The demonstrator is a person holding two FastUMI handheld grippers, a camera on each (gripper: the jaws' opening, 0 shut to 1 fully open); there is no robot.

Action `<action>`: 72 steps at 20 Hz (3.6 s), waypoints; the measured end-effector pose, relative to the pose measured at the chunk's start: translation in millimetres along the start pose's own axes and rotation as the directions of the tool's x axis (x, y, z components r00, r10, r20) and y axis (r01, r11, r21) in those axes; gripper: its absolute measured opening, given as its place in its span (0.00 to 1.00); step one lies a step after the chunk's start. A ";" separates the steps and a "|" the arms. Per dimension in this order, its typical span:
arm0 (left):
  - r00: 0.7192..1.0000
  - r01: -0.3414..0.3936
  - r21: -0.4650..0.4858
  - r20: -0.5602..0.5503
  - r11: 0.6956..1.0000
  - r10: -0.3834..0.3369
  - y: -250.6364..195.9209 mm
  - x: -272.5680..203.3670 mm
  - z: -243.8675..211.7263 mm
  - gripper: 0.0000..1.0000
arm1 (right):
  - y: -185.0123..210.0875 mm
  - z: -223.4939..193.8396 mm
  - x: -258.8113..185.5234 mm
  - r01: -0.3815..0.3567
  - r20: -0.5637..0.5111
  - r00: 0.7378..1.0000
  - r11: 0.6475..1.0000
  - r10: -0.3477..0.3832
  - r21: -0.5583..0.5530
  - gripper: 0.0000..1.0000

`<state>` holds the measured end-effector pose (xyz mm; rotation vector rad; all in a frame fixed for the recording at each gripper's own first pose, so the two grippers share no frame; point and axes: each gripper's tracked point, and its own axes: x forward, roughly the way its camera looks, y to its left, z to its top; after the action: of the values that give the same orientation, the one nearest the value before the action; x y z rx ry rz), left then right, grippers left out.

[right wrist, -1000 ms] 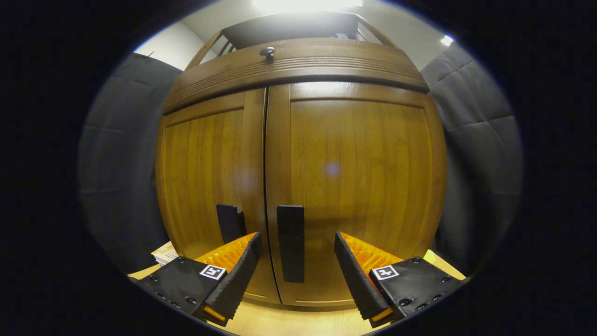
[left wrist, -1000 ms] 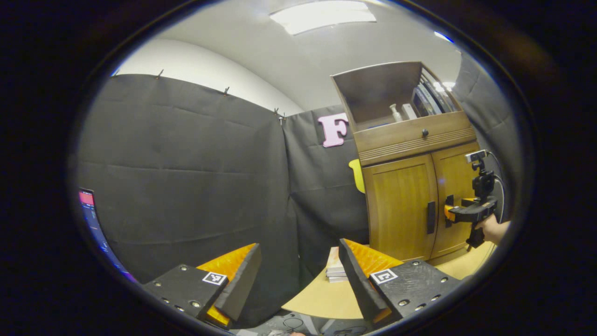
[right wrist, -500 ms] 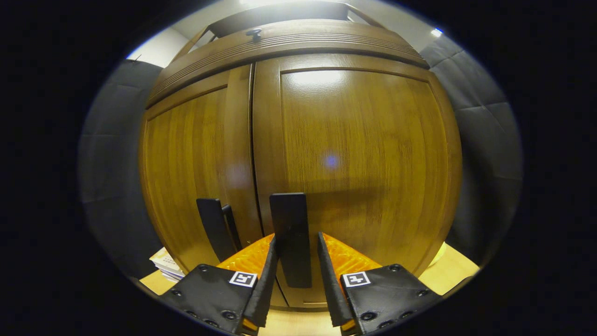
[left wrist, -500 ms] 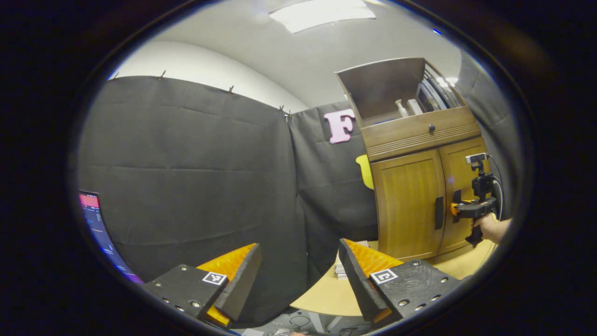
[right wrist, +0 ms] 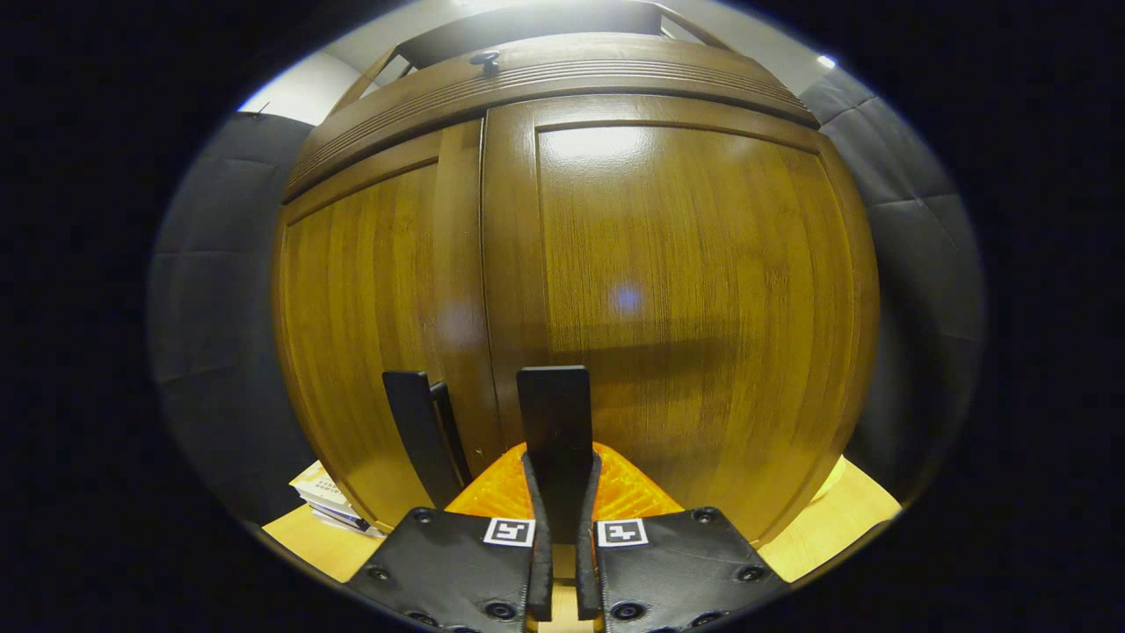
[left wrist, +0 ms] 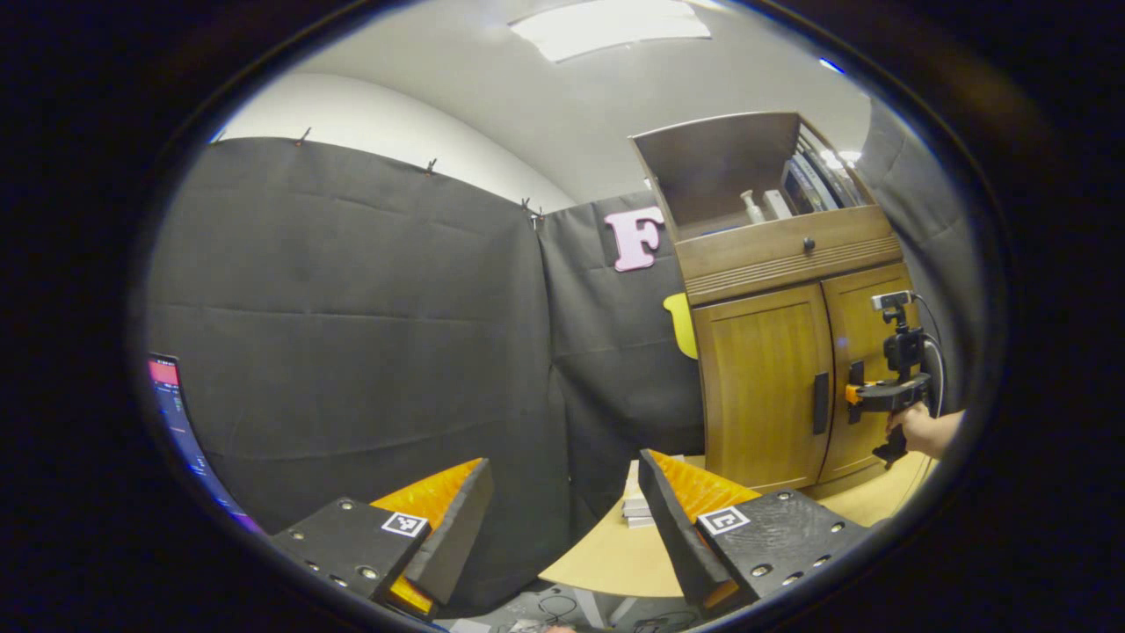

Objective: Open the right door of the double-door shoe cabinet with the right hand, and open the left door with the left hand.

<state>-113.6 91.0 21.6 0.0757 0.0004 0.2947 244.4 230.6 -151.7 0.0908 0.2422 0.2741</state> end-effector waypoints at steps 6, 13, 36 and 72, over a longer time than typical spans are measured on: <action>0.999 0.049 -0.012 0.013 0.999 -0.049 -12.6 4.1 2.1 0.96 | 0.2 -4.3 -24.2 -0.035 -0.003 0.999 0.999 0.035 0.001 0.09; 0.993 0.120 -0.021 0.020 0.993 -0.119 -36.9 13.0 1.9 0.96 | -2.4 -6.3 -52.2 -0.073 -0.013 0.997 0.997 0.073 -0.001 0.12; 0.934 0.353 -0.056 0.070 0.934 -0.349 -145.6 30.5 9.3 0.96 | -59.7 -10.9 -152.6 -0.036 -0.024 0.999 0.999 0.035 -0.015 0.09; 0.829 0.555 -0.021 0.103 0.832 -0.550 -260.1 -4.9 18.9 0.96 | -232.5 -11.0 -236.9 0.168 -0.018 0.986 0.986 -0.168 -0.011 0.06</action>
<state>-42.6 -159.9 21.0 0.0360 -0.0766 -0.2955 80.1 -57.7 -137.5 0.0579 0.2654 0.1079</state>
